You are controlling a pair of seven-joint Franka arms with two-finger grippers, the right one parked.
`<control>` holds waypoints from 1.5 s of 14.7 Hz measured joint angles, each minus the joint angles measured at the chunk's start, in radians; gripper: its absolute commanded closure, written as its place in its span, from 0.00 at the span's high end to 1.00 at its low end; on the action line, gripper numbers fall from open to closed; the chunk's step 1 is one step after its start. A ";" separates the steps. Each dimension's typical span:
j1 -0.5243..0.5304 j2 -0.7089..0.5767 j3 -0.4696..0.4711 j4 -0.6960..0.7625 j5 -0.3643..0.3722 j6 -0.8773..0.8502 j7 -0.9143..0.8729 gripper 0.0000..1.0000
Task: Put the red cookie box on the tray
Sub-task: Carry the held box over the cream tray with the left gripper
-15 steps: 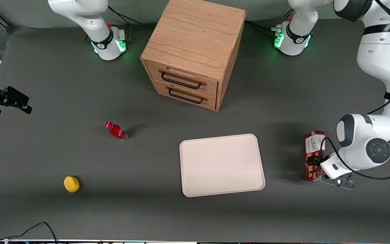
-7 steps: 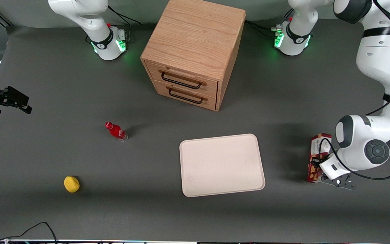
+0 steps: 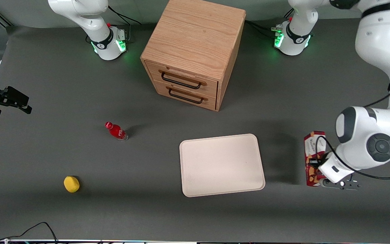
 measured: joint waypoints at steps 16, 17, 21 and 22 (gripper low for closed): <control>-0.305 0.166 0.005 0.111 0.004 0.092 -0.458 0.00; -0.305 0.183 0.005 0.111 0.009 0.122 -0.458 0.00; -0.305 0.230 0.006 0.112 0.034 0.196 -0.458 0.00; -0.305 0.237 0.006 0.113 0.045 0.198 -0.458 0.00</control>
